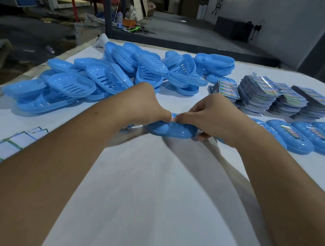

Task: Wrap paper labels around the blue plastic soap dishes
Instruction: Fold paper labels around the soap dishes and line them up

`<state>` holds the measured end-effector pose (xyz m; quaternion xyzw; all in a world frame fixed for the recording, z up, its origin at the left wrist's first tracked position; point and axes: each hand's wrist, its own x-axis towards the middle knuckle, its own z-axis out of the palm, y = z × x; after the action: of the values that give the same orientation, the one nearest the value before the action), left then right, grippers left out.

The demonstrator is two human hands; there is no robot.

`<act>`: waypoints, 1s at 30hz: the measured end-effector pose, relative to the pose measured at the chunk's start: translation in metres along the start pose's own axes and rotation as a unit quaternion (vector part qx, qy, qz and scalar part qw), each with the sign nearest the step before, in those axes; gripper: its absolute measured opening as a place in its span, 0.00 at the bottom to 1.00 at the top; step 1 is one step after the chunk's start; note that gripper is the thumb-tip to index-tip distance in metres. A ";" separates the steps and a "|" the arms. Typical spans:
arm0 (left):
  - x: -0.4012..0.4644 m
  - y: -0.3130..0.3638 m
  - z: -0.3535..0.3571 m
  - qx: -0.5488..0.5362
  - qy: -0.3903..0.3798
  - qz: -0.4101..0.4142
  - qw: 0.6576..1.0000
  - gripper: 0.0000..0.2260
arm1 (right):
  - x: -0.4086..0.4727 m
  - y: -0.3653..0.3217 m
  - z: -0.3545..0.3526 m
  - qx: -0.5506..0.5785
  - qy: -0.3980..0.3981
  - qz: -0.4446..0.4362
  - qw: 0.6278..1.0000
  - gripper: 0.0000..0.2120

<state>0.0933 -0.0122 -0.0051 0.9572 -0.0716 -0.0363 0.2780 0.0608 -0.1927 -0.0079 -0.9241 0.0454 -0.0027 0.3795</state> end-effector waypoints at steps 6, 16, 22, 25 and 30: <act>0.000 0.001 0.001 0.008 0.002 0.005 1.000 0.20 | 0.001 0.001 0.000 0.001 -0.001 0.006 1.000 0.15; 0.000 0.004 0.008 0.077 0.054 0.015 0.995 0.19 | -0.003 -0.001 0.004 -0.042 0.036 -0.004 0.998 0.15; -0.003 0.008 0.011 0.130 0.085 0.024 0.987 0.17 | -0.002 -0.005 0.009 -0.159 0.095 -0.039 0.982 0.18; -0.004 0.009 0.013 0.157 0.112 0.036 0.981 0.16 | -0.002 -0.005 0.008 -0.184 0.090 -0.044 0.978 0.19; -0.004 0.007 0.014 0.178 0.146 0.051 0.972 0.16 | -0.003 -0.001 0.005 -0.191 0.078 -0.044 0.978 0.20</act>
<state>0.0867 -0.0246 -0.0129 0.9814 -0.0847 0.1313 0.1119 0.0587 -0.1881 -0.0101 -0.9775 0.0341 -0.0828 0.1910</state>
